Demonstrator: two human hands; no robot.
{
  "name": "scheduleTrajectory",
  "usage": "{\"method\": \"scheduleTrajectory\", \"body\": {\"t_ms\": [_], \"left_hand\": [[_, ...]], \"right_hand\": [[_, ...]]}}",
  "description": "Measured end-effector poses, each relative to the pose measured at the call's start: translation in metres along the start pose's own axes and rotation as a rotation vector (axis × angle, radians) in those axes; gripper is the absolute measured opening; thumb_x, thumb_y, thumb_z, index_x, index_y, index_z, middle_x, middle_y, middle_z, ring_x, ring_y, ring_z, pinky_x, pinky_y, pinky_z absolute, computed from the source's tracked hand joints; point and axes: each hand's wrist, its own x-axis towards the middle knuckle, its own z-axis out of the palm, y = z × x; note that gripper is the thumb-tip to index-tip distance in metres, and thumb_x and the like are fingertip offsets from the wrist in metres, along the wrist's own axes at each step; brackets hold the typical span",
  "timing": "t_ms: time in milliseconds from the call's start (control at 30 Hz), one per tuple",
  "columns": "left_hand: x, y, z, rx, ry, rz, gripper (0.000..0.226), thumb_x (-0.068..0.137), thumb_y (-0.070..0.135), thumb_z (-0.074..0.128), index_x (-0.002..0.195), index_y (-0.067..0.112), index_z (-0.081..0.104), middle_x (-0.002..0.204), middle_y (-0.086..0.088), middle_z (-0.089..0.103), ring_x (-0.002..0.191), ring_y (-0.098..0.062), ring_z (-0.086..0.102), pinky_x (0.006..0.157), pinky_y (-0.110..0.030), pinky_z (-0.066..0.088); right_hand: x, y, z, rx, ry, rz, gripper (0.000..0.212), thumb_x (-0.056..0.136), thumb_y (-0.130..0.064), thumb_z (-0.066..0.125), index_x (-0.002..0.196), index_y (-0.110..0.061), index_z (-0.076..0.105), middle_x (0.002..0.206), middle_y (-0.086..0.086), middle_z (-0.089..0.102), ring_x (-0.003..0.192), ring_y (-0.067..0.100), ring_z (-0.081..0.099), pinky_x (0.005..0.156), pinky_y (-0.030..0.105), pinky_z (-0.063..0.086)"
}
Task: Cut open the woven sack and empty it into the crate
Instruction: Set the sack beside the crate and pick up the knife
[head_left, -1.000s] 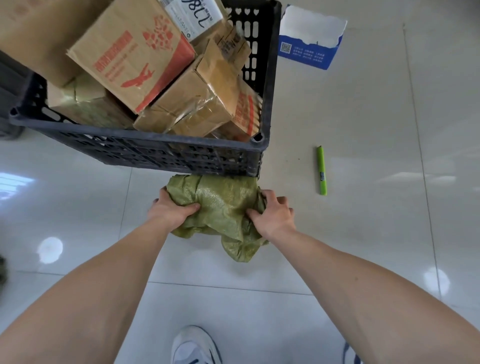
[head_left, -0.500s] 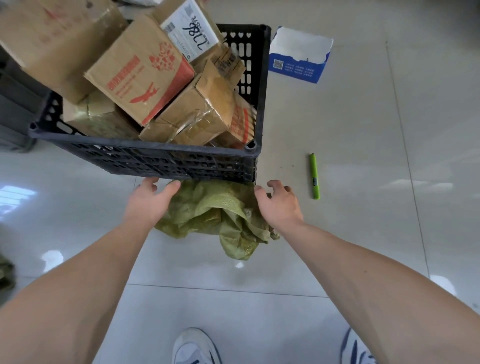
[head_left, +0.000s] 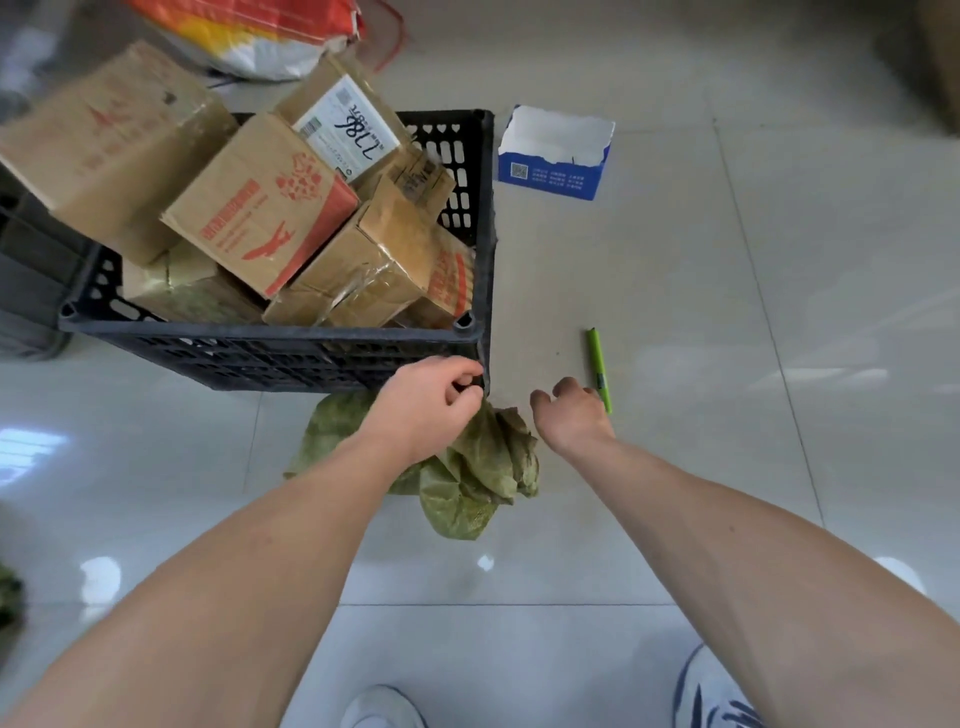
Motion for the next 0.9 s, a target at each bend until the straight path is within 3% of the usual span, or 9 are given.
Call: {"method": "scheduleTrajectory", "body": {"t_ms": [133, 267, 633, 900], "left_hand": [[0.022, 0.037, 0.028, -0.034, -0.121, 0.019, 0.047, 0.093, 0.043, 0.050, 0.139, 0.029, 0.050, 0.128, 0.005, 0.062, 0.112, -0.012, 0.058, 0.100, -0.035, 0.045], [0.042, 0.060, 0.062, 0.017, -0.275, -0.098, 0.064, 0.098, 0.050, 0.040, 0.154, 0.025, 0.021, 0.152, -0.008, 0.040, 0.137, -0.028, 0.040, 0.111, -0.042, 0.034], [0.081, 0.056, 0.102, -0.034, -0.269, -0.261, 0.059, 0.099, 0.051, 0.033, 0.150, 0.021, 0.030, 0.150, -0.010, 0.042, 0.136, -0.029, 0.039, 0.108, -0.039, 0.031], [0.087, 0.062, 0.105, -0.017, -0.283, -0.234, 0.055, 0.100, 0.048, 0.033, 0.149, 0.023, 0.031, 0.148, -0.008, 0.043, 0.135, -0.027, 0.040, 0.111, -0.040, 0.032]], "right_hand": [[0.016, 0.018, -0.020, 0.005, 0.054, 0.033, 0.054, 0.093, -0.039, 0.036, 0.135, -0.006, 0.045, 0.131, 0.022, 0.048, 0.122, 0.042, 0.047, 0.100, 0.043, 0.042], [0.032, 0.040, -0.031, 0.007, 0.104, 0.071, 0.048, 0.094, -0.036, 0.038, 0.128, -0.003, 0.046, 0.128, 0.023, 0.048, 0.120, 0.042, 0.046, 0.101, 0.042, 0.040], [0.080, 0.057, -0.015, 0.057, 0.140, 0.120, 0.034, 0.097, -0.024, 0.046, 0.127, -0.010, 0.044, 0.129, 0.018, 0.046, 0.121, 0.039, 0.048, 0.099, 0.041, 0.042], [0.105, 0.060, -0.006, -0.046, 0.150, 0.057, 0.022, 0.097, -0.009, 0.043, 0.119, -0.009, 0.042, 0.123, 0.020, 0.050, 0.117, 0.040, 0.053, 0.091, 0.041, 0.045]]}}
